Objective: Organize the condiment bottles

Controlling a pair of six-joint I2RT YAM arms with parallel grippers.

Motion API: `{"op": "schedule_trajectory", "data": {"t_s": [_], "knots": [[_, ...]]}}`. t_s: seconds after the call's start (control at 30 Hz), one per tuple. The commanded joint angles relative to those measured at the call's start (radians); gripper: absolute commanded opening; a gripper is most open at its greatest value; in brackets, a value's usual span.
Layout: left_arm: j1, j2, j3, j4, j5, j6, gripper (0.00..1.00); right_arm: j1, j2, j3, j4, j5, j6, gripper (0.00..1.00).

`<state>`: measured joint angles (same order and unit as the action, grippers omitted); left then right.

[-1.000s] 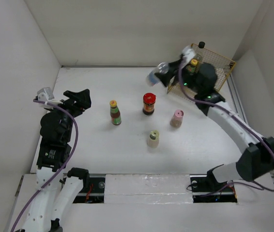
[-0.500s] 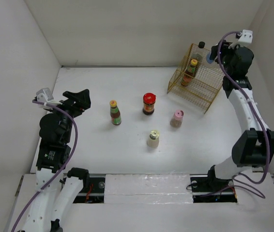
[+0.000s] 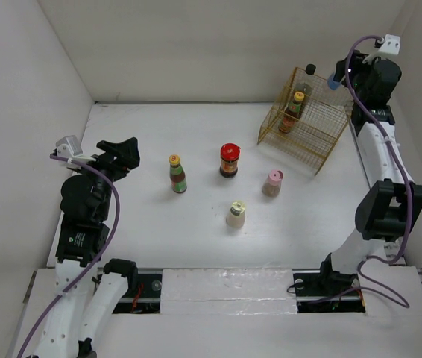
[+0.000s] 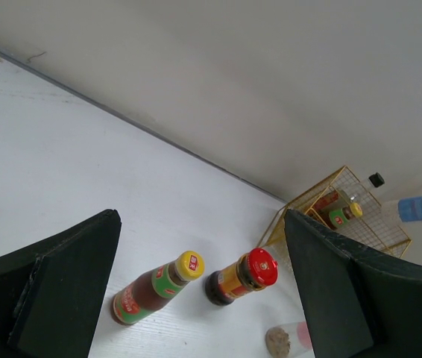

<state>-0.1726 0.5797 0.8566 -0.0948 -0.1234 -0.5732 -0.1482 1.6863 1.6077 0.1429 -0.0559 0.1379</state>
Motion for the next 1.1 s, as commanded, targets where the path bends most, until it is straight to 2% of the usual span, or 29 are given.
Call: {"op": "schedule_trajectory", "data": {"t_s": [0.0,0.17,0.47,0.6,0.8,1.07], "knots": [[0.005,0.0,-0.01,0.044,0.002,0.009,0.87,0.01,0.038,0.078,0.098,-0.009,-0.017,0.34],[0.005,0.0,-0.01,0.044,0.002,0.009,0.87,0.03,0.069,0.061,0.08,0.045,-0.05,0.34],[0.005,0.0,-0.01,0.044,0.011,0.009,0.87,0.059,0.165,0.014,0.08,0.039,-0.05,0.35],[0.005,0.0,-0.01,0.044,0.011,0.009,0.87,0.059,0.22,0.023,0.052,0.039,-0.041,0.44],[0.005,0.0,-0.01,0.044,0.011,0.009,0.87,0.059,0.28,0.034,0.011,0.028,-0.021,0.62],[0.005,-0.012,-0.01,0.044,0.001,0.009,0.87,0.059,0.282,0.052,-0.002,0.008,0.008,0.8]]}}
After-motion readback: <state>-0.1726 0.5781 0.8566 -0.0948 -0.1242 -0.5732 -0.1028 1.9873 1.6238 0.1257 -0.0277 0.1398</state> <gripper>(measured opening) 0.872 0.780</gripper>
